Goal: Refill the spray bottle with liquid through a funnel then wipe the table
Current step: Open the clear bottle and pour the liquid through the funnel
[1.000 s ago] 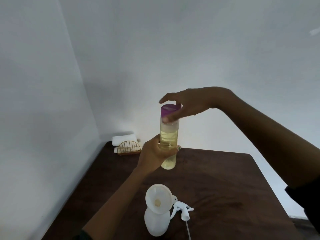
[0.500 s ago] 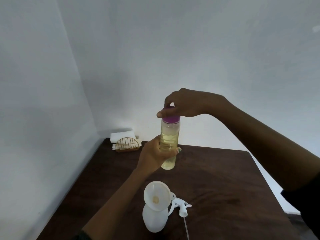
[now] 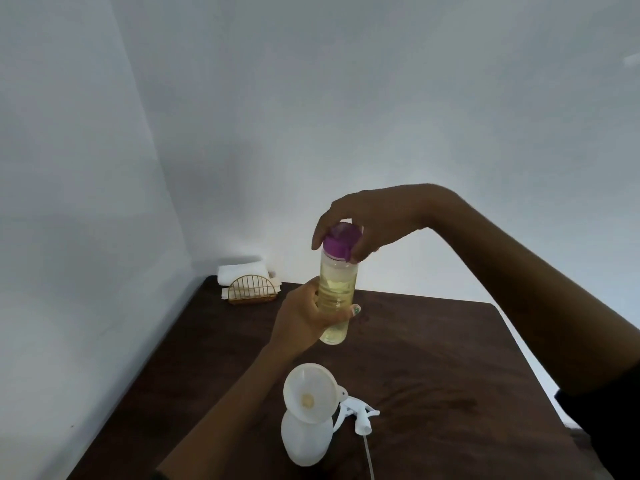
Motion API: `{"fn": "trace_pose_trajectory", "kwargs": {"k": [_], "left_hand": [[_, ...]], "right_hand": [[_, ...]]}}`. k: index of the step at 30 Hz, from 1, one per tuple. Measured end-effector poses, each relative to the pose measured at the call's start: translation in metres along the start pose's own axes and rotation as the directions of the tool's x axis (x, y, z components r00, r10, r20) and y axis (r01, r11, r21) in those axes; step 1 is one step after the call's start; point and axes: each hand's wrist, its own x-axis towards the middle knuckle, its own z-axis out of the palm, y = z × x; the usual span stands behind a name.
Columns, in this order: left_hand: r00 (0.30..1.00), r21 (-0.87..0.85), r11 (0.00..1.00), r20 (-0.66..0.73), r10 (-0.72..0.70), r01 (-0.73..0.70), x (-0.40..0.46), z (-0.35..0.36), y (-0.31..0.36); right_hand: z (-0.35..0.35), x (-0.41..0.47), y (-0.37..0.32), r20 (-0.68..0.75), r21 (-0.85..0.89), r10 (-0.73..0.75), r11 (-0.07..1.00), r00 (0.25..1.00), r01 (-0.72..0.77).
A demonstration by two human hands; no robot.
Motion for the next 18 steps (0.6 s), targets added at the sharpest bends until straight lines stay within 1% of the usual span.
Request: {"fn": "trace_pose_trajectory", "kwargs": {"k": [1,2,4,6,7,8,10,12,14,18], "left_hand": [[1.000,0.004,1.000,-0.002,-0.003,0.003,0.000,0.000,0.000],[1.000,0.002,1.000,-0.004,-0.005,0.005,0.000,-0.001,-0.001],[1.000,0.003,1.000,-0.002,-0.001,0.001,0.000,-0.001,0.000],[1.000,0.013,1.000,0.001,-0.004,0.004,0.001,-0.001,0.000],[1.000,0.015,1.000,0.002,-0.007,0.006,0.001,0.000,0.000],[1.000,0.015,1.000,0.003,-0.010,0.010,0.002,0.001,0.000],[1.000,0.006,1.000,0.002,-0.010,0.010,0.002,0.002,0.000],[1.000,-0.003,1.000,0.002,-0.010,0.010,0.001,0.002,0.000],[1.000,-0.008,1.000,-0.001,-0.013,0.013,0.000,0.001,-0.002],[1.000,-0.002,1.000,-0.007,-0.011,0.011,0.000,-0.001,-0.005]], "right_hand": [[-0.001,-0.002,-0.001,0.044,-0.008,-0.019,1.000,0.999,0.019],[-0.002,-0.003,-0.002,0.048,-0.009,-0.005,1.000,0.999,0.006],[0.001,-0.002,-0.007,-0.039,-0.023,0.111,0.993,0.993,-0.112],[0.005,0.002,-0.013,-0.127,-0.037,0.245,0.967,0.961,-0.252],[0.007,0.004,-0.014,-0.152,-0.069,0.277,0.955,0.949,-0.289],[0.009,0.008,-0.014,-0.170,-0.116,0.275,0.948,0.946,-0.296],[0.012,0.011,-0.012,-0.200,-0.152,0.220,0.956,0.955,-0.252],[0.012,0.012,-0.009,-0.214,-0.121,0.148,0.977,0.966,-0.176],[0.012,0.010,-0.008,-0.187,-0.092,0.077,0.991,0.979,-0.096],[0.012,0.006,-0.005,-0.112,-0.117,-0.033,0.993,0.993,0.019]]}}
